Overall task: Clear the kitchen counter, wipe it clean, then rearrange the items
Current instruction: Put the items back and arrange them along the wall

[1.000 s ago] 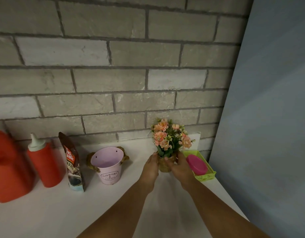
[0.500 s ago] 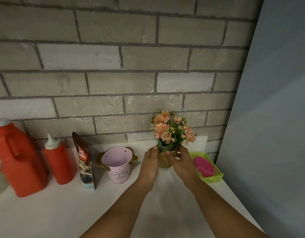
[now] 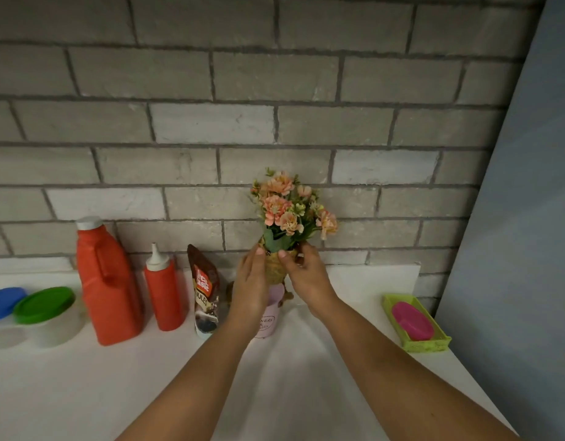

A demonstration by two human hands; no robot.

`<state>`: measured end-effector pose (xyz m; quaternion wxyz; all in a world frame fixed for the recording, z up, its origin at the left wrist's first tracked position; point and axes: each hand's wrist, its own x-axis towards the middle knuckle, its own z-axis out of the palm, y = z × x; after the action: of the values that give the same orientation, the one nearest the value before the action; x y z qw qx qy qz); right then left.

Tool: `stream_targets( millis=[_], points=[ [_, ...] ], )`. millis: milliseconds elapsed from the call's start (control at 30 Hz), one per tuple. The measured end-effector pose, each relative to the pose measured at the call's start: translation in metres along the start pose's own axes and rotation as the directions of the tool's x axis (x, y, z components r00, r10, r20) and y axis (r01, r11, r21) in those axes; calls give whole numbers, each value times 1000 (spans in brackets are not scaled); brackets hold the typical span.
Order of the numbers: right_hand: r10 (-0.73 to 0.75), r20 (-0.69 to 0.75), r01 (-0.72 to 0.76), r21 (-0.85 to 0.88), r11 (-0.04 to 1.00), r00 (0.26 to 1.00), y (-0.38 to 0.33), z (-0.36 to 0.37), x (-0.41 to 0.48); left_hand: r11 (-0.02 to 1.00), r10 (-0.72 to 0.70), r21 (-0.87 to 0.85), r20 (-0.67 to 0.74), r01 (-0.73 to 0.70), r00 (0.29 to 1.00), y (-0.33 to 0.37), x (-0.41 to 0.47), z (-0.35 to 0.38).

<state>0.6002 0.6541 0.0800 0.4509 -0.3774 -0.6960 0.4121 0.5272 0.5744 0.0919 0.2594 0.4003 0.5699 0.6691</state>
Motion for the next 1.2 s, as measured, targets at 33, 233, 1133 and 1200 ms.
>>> stream_targets(
  millis=[33, 233, 1133, 1200],
  points=[
    [7, 19, -7, 8, 1000, 1000, 3, 5, -1, 1000, -4, 16, -14, 4, 1000, -4, -2, -5],
    [90, 106, -85, -45, 995, 990, 27, 21, -9, 972, 23, 233, 6, -24, 1000, -41, -3, -27],
    [6, 298, 48, -175, 983, 954, 80, 12, -26, 826, 80, 556, 40, -89, 996, -116, -14, -38],
    [16, 293, 42, -191, 981, 956, 82, 7, -29, 840, 77, 537, 17, -74, 997, -119, -18, -37]
  ],
)
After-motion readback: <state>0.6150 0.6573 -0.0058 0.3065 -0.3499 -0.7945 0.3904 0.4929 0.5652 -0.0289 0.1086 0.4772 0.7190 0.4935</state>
